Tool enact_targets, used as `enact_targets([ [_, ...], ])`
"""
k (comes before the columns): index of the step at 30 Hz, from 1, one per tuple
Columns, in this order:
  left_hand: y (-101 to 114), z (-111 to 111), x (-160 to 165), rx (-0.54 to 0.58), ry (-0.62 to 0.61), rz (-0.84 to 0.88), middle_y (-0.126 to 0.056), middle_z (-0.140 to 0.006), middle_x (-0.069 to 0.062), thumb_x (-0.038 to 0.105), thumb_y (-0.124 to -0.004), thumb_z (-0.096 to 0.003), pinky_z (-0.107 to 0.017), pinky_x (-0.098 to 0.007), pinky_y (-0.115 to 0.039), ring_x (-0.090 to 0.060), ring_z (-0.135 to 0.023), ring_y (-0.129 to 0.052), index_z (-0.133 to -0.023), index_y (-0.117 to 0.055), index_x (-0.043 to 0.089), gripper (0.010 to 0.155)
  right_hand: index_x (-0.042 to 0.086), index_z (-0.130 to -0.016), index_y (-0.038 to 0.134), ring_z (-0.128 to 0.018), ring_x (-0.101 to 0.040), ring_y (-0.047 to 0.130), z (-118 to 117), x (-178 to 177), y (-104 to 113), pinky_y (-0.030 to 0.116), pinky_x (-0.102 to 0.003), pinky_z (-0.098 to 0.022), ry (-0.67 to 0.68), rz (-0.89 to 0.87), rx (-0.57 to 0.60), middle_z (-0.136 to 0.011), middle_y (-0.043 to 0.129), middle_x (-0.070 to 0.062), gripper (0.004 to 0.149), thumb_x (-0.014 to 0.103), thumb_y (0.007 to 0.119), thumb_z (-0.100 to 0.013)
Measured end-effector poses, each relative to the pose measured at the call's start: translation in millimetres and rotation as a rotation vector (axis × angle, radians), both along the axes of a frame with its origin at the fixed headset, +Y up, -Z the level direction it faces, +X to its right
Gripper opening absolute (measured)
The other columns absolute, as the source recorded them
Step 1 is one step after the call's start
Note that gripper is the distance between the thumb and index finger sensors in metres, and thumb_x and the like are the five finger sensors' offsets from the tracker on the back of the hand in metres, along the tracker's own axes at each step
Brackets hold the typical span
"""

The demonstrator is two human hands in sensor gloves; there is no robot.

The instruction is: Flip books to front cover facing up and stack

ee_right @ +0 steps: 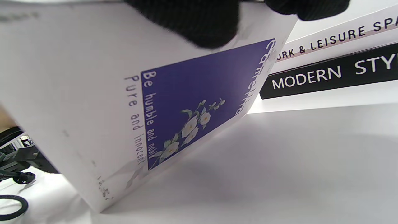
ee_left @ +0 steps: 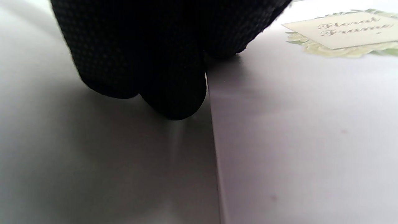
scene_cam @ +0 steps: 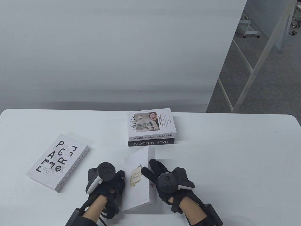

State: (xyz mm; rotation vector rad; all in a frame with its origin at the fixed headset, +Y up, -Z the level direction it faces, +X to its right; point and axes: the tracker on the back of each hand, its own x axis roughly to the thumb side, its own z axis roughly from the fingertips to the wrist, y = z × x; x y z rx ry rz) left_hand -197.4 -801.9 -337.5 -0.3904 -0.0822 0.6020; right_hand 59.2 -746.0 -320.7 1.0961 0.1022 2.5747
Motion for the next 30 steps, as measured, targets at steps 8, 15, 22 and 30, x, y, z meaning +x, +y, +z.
enact_targets([
  [8,5.9,-0.3,2.6,0.056,-0.037,-0.078,-0.088,-0.082,-0.015,0.03,-0.078,-0.0463,-0.037,-0.033,-0.094,-0.02,-0.056,-0.107,-0.1,-0.055,0.002,0.065,0.035,-0.098,0.04,-0.089,-0.063,0.043,1.3,1.2,0.8,0.054,-0.068,-0.062,-0.008,0.016,0.048,-0.102,0.02,-0.035,0.074,0.018,0.083,-0.04],
  [15,13.7,-1.1,6.1,0.092,-0.08,-0.106,-0.085,-0.085,-0.017,0.037,-0.082,-0.0446,-0.039,-0.036,-0.093,-0.025,-0.059,-0.106,-0.101,-0.054,0.001,0.073,0.036,-0.096,0.045,-0.088,-0.062,0.047,-2.6,7.9,4.2,0.056,-0.067,-0.061,-0.008,0.007,0.063,-0.102,0.022,-0.035,0.074,0.017,0.085,-0.037],
  [22,36.1,0.9,7.8,0.199,-0.135,-0.201,-0.078,-0.091,-0.021,0.045,-0.083,-0.0434,-0.042,-0.04,-0.091,-0.03,-0.063,-0.104,-0.103,-0.048,-0.001,0.083,0.036,-0.095,0.048,-0.086,-0.061,0.057,-10.8,25.0,8.3,0.063,-0.065,-0.06,-0.059,-0.065,0.03,-0.104,0.03,-0.031,0.071,0.017,0.085,-0.037],
  [30,104.3,11.0,-4.8,0.461,-0.1,-0.489,-0.072,-0.097,-0.022,0.05,-0.083,-0.0429,-0.05,-0.048,-0.086,-0.04,-0.075,-0.096,-0.105,-0.05,0.003,0.084,0.029,-0.097,0.047,-0.079,-0.059,0.071,-26.7,51.9,7.1,0.075,-0.06,-0.052,-0.16,-0.249,-0.084,-0.101,0.042,-0.034,0.07,0.022,0.084,-0.038],
])
